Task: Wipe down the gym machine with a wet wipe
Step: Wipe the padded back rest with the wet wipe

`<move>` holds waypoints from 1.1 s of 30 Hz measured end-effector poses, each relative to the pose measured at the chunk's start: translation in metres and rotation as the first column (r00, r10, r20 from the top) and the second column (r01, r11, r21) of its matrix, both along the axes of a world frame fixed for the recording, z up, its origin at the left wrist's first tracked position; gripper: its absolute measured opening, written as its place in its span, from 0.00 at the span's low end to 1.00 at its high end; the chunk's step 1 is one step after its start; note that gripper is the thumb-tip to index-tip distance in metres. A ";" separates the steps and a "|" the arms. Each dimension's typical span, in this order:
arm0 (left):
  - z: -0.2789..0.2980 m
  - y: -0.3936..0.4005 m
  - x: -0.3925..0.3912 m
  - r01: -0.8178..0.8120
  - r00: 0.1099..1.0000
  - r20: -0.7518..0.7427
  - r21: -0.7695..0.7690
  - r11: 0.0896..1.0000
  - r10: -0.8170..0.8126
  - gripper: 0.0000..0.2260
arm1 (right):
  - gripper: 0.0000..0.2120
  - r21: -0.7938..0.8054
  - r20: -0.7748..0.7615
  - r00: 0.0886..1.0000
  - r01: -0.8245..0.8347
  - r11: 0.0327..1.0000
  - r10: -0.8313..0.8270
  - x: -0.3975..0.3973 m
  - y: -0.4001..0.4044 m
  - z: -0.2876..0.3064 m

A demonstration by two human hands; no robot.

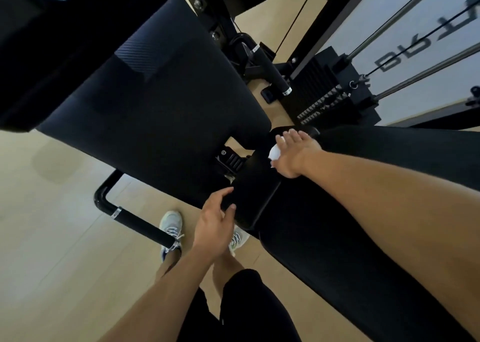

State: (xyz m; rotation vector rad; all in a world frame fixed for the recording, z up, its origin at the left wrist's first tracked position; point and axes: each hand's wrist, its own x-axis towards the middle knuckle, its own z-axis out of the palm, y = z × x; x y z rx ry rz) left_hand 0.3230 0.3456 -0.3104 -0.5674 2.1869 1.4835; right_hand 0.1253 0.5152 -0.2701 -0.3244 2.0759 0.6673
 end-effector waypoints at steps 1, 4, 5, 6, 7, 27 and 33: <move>0.001 0.000 -0.001 -0.001 1.000 0.005 0.008 1.000 0.001 0.16 | 0.39 -0.020 0.018 1.000 0.002 1.000 -0.002 0.017 -0.013 -0.003; 0.004 -0.005 -0.004 -0.036 0.999 0.021 0.021 0.999 0.036 0.16 | 0.43 -0.084 0.099 0.994 -0.032 0.996 0.040 0.078 -0.048 -0.003; 0.005 -0.009 -0.005 -0.061 0.998 0.022 0.026 0.998 0.061 0.16 | 0.41 -0.087 0.124 0.989 -0.069 0.994 0.080 0.096 -0.056 -0.002; 0.006 -0.015 -0.007 -0.077 0.997 0.017 0.028 0.997 0.077 0.15 | 0.40 -0.073 0.144 0.984 -0.099 0.992 0.109 0.112 -0.062 -0.001; 0.006 -0.021 -0.009 -0.074 0.997 0.010 0.025 0.997 0.074 0.14 | 0.40 -0.050 0.154 0.981 -0.108 0.993 0.115 0.123 -0.067 -0.001; -0.006 -0.052 -0.083 0.351 0.933 -0.124 0.118 0.929 -0.337 0.11 | 0.31 0.199 -0.204 0.968 0.188 0.962 -0.147 -0.008 -0.020 -0.019; -0.036 -0.052 -0.082 0.291 0.954 -0.106 0.109 0.950 -0.280 0.12 | 0.33 0.124 -0.068 0.991 0.124 0.984 -0.116 0.025 -0.060 -0.066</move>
